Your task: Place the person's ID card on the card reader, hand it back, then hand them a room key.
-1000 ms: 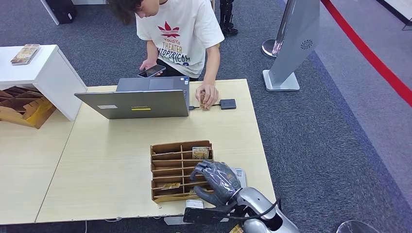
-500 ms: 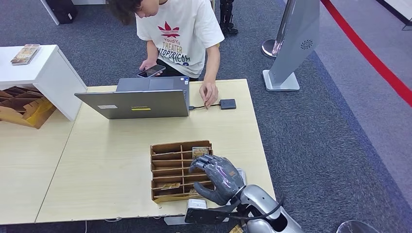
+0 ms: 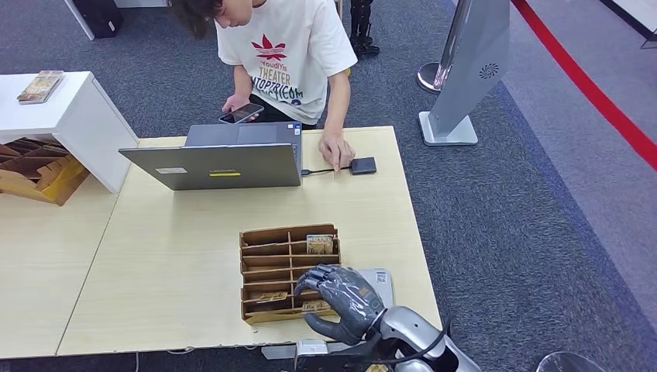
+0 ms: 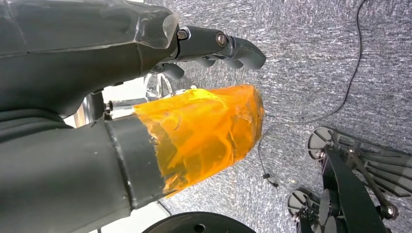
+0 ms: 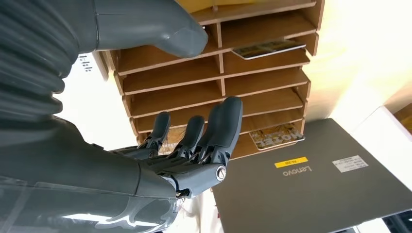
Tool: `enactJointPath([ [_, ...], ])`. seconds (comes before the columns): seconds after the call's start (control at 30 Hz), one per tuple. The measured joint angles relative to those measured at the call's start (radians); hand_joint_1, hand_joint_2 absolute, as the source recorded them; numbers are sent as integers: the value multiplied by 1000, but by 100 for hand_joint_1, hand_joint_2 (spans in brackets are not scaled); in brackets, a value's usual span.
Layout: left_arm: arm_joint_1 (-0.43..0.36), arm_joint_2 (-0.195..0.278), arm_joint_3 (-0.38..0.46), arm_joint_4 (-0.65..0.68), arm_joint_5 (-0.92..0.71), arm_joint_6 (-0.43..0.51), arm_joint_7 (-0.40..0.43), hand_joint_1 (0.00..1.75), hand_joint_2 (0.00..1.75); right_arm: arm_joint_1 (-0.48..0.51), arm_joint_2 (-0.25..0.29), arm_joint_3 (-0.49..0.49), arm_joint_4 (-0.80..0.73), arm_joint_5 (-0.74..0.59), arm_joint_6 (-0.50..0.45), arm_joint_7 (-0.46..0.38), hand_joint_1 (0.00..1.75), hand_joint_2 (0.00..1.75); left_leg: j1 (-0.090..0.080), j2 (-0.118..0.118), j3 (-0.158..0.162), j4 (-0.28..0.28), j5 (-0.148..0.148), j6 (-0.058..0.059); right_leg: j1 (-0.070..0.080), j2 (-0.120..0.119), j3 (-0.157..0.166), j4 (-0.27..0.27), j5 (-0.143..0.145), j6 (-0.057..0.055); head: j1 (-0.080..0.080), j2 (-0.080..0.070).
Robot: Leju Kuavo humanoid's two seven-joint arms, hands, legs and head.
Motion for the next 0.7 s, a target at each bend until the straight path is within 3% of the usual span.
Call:
enactJointPath([
  [0.7, -1, -4, 25, -7, -10, -1, 0, 0, 0, -8, -9, 59, 33, -17, 14, -7, 81, 175, 0, 0, 0, 0, 0, 0, 0, 0, 0, 0, 0, 0, 0, 0],
])
